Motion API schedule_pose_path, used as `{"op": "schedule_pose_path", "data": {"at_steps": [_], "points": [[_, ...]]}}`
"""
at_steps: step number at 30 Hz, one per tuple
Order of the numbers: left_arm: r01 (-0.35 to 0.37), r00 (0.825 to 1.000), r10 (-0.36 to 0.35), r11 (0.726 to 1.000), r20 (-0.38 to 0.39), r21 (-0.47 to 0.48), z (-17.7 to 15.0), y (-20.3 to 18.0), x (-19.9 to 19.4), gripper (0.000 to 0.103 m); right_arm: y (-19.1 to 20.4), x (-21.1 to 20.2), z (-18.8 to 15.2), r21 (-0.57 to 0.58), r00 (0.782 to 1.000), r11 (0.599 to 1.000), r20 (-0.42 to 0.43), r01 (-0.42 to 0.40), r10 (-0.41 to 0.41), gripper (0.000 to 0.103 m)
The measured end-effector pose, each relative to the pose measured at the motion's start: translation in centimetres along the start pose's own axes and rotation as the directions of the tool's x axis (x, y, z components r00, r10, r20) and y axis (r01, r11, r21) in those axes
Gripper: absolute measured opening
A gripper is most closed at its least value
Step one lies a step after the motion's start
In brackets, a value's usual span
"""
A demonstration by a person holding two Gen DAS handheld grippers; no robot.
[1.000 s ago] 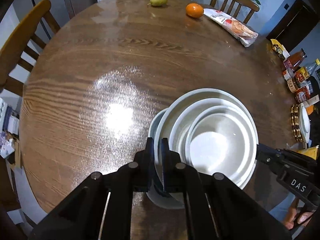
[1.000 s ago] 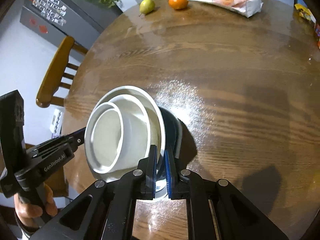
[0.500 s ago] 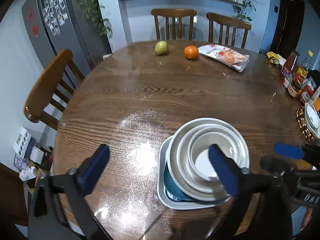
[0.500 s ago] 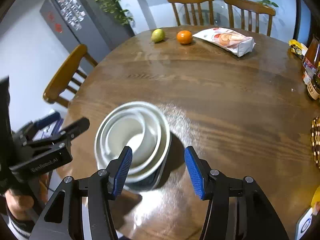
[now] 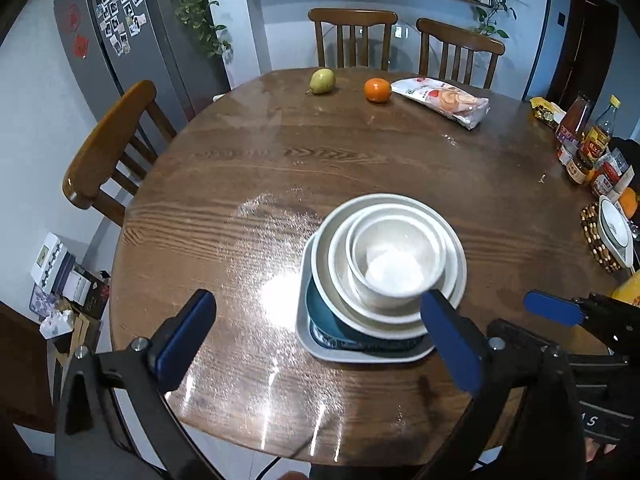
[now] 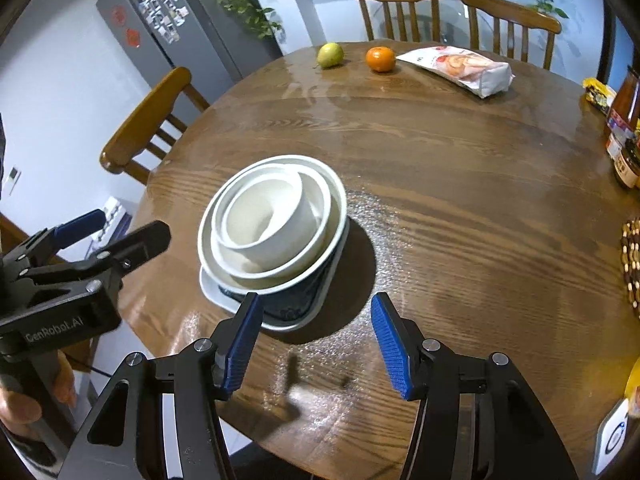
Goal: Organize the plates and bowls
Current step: 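Lift both tools away from the finished stack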
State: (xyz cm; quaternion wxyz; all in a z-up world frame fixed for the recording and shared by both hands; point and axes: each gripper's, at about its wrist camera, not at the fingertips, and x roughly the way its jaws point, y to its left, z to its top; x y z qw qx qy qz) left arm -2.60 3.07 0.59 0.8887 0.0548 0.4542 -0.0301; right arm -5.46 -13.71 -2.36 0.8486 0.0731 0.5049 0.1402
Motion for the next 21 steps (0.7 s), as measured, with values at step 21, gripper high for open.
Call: {"op": "schedule_pose_path", "data": {"at_steps": [21], "points": [[-0.055,0.998,0.055,0.998,-0.003,-0.043,-2.3,0.9,-0.5,0.102,1.5,0.4,-0.4,-0.049,1.000,0.999,-0.026,-0.015,0.013,0.057]]}}
